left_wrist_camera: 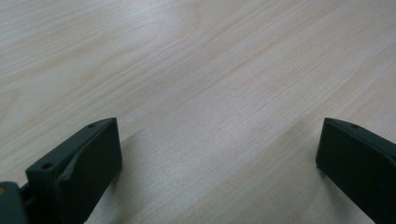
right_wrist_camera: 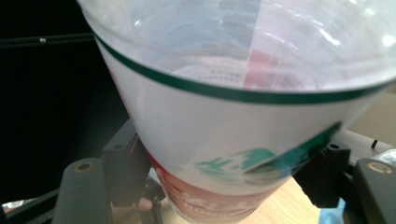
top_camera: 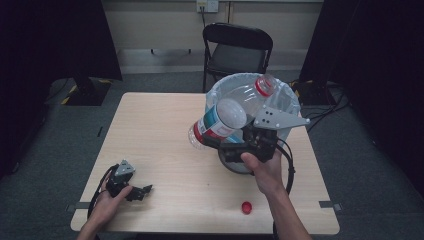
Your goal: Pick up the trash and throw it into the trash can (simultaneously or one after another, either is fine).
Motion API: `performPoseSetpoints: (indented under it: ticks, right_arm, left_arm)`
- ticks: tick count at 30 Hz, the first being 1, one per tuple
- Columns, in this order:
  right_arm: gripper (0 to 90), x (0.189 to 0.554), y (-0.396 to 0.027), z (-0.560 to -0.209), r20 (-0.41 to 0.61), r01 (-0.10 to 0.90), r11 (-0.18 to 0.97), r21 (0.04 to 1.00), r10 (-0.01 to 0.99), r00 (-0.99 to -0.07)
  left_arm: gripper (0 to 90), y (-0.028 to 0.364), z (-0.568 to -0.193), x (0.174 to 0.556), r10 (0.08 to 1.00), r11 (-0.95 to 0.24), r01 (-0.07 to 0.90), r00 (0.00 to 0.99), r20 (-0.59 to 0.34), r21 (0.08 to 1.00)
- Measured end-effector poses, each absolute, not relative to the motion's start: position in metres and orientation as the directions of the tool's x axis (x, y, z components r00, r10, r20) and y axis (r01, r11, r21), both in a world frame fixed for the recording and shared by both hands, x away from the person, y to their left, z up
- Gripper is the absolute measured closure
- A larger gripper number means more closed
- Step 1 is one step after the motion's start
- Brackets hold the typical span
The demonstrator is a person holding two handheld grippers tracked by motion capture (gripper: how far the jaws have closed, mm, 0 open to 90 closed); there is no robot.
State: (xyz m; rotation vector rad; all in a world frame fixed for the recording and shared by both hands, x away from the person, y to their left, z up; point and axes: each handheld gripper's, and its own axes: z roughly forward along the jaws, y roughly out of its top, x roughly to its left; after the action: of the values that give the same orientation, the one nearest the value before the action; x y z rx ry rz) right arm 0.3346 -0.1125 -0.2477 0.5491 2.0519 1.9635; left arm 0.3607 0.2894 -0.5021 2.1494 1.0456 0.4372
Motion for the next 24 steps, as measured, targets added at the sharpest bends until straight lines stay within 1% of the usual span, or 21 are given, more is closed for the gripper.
performPoseSetpoints:
  ticks: [9,16,24]
  right_arm:
    - [29.1,0.339,-0.118,-0.238,0.086,0.093,-0.006,0.996,0.445,-0.891]
    - [29.1,0.348,-0.123,-0.228,0.077,0.077,-0.02,0.997,0.476,-0.876]
    - [29.1,0.36,-0.135,-0.223,0.092,0.096,-0.021,0.995,0.536,-0.839]
  left_arm:
    - [0.0,0.289,-0.502,0.361,0.786,-0.433,0.551,0.618,-0.001,0.714]
    - [0.0,0.289,-0.502,0.361,0.786,-0.433,0.551,0.618,-0.001,0.713]
    - [0.0,0.289,-0.502,0.361,0.786,-0.432,0.552,0.618,-0.001,0.713]
